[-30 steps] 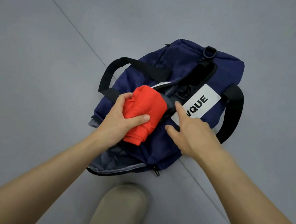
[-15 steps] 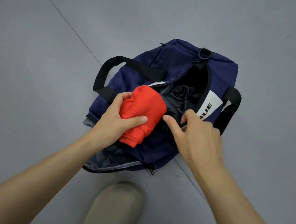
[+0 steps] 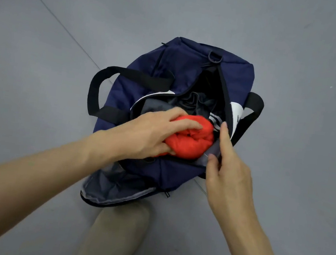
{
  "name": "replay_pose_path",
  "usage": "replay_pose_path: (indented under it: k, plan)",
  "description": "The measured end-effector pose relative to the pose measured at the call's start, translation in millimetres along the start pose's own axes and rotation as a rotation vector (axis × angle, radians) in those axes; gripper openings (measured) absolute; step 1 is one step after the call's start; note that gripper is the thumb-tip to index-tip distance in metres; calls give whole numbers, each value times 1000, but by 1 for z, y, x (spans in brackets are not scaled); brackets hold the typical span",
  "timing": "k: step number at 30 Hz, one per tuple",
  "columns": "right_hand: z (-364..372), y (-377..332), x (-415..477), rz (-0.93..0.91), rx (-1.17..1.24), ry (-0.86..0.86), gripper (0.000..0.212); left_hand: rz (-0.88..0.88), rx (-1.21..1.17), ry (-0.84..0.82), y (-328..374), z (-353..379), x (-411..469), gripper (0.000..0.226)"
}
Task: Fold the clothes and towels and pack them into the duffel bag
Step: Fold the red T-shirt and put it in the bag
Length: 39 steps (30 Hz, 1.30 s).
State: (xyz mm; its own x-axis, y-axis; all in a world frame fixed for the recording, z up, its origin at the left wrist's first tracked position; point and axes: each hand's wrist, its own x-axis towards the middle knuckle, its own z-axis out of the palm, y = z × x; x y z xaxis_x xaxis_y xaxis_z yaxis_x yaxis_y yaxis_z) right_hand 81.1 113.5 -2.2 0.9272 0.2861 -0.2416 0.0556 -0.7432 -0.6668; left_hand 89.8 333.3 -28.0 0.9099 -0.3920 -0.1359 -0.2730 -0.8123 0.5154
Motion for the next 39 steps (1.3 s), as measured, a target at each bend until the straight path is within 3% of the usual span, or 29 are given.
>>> replay_pose_path:
  k: [4, 11, 16, 19, 23, 26, 28, 30, 34, 39]
  plan:
    - [-8, 12, -1, 73, 7, -85, 81, 211, 129, -208, 8, 23, 8, 65]
    - [-17, 18, -7, 104, 12, -169, 85, 228, 147, -303, 25, 66, 4, 61]
    - [-25, 20, -8, 92, -31, -151, 87, 135, 261, -219, 35, 74, 14, 53]
    - [-22, 20, -9, 97, -90, -109, 90, 82, 233, -210, 45, 78, 9, 64]
    - [-2, 16, -20, 103, -132, -19, 102, 190, 230, -156, 46, 66, 1, 78]
    - [3, 11, -26, 75, -83, -29, 104, 296, 276, -58, 49, 45, 1, 67]
    - [3, 9, -28, 52, -71, -35, 106, 226, 359, -21, 42, 44, 5, 72]
    - [1, 9, -30, 43, -62, -28, 106, 69, 385, -102, 32, 53, 7, 84]
    - [-1, 5, -28, 62, -29, -55, 105, -156, 172, -157, 30, 84, 7, 86]
    - [12, -2, -29, 51, -23, -55, 108, -197, 108, -140, 35, 85, 10, 84]
